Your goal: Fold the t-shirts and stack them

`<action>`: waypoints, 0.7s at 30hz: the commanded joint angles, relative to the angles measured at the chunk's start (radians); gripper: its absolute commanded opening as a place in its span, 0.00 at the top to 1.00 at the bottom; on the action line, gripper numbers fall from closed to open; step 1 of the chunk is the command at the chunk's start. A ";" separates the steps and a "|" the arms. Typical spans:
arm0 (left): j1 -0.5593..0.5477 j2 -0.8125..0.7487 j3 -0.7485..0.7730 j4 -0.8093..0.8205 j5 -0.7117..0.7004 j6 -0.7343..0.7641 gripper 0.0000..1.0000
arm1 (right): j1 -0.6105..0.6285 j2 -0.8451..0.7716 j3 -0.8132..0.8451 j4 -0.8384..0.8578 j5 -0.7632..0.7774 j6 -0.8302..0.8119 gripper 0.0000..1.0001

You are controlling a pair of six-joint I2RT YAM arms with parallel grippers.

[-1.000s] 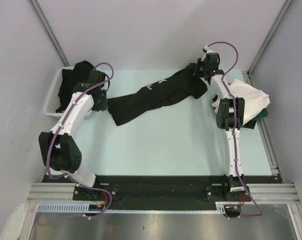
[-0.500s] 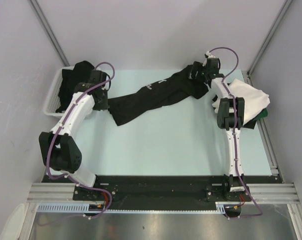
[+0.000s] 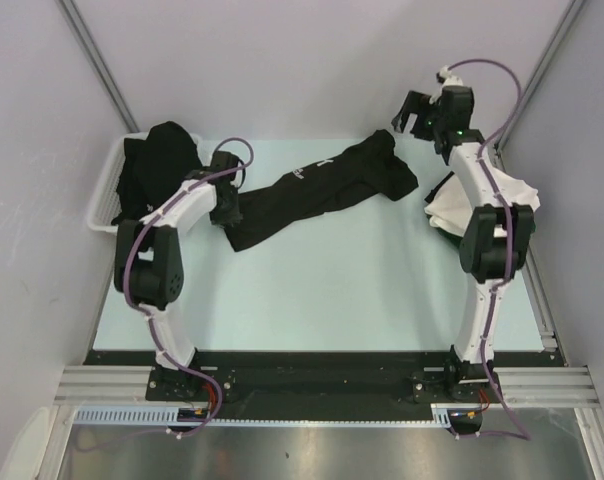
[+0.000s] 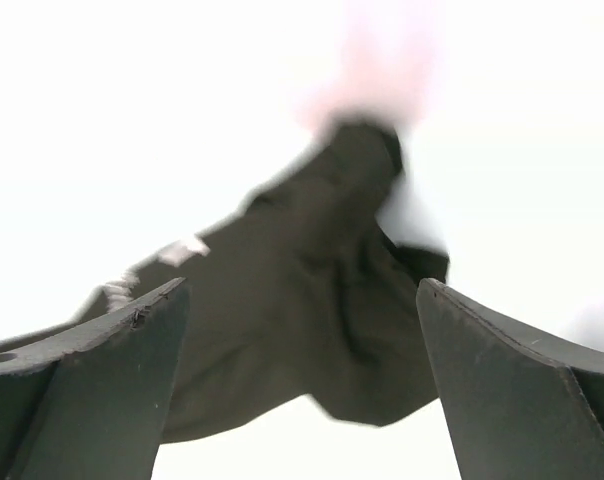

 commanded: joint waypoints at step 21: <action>0.025 0.278 0.384 -0.065 -0.147 0.023 0.26 | 0.012 -0.249 -0.104 -0.056 -0.018 -0.006 0.00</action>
